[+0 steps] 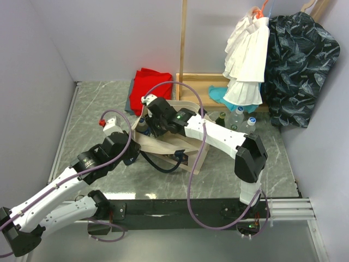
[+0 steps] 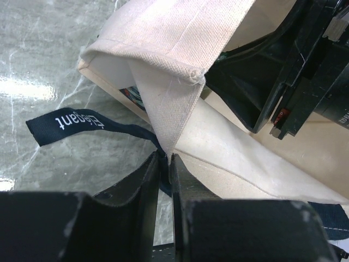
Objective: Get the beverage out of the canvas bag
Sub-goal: Take out the drink from the canvas bag.
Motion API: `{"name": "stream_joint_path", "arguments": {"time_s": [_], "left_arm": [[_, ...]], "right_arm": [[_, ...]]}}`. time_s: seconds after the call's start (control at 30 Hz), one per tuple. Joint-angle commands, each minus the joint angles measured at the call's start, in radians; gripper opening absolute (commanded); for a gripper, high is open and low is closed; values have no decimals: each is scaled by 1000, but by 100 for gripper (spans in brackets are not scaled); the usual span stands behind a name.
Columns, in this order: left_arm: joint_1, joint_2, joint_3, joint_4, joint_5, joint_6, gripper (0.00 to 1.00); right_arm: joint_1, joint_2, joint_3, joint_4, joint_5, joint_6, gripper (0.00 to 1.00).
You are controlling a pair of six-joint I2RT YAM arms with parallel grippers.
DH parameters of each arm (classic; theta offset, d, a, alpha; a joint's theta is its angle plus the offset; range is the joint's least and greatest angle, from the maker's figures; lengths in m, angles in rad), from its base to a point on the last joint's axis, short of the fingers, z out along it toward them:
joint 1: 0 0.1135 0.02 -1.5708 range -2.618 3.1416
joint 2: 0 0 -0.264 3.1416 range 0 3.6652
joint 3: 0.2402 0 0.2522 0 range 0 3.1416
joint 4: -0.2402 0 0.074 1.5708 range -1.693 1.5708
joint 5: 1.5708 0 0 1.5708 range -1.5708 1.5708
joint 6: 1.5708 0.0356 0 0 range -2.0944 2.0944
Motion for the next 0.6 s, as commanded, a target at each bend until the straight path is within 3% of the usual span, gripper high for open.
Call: {"name": "stream_joint_path", "arguments": {"time_s": [0.0, 0.13, 0.2, 0.27, 0.3, 0.37, 0.4, 0.57], "left_arm": [[-4, -1, -1, -32, -17, 8, 19], [-3, 5, 2, -32, -15, 12, 19], [-4, 8, 5, -30, -17, 15, 19], [-4, 10, 6, -32, -17, 14, 19], [-4, 10, 6, -33, -17, 14, 19], [-4, 10, 5, -32, -17, 14, 19], [-4, 10, 8, -32, -15, 12, 19], [-4, 13, 6, -22, -15, 17, 20]], "right_arm": [[-2, 38, 25, 7, -14, -2, 40], [-3, 46, 22, 9, -15, -2, 44], [-3, 51, 28, 7, -14, 1, 31], [-3, 51, 26, 12, -23, -2, 29], [-3, 51, 28, 9, -23, -3, 20], [-5, 51, 31, 6, -17, 0, 18], [-5, 51, 32, 4, -20, -2, 3], [-6, 29, 29, 10, 3, 0, 0]]}}
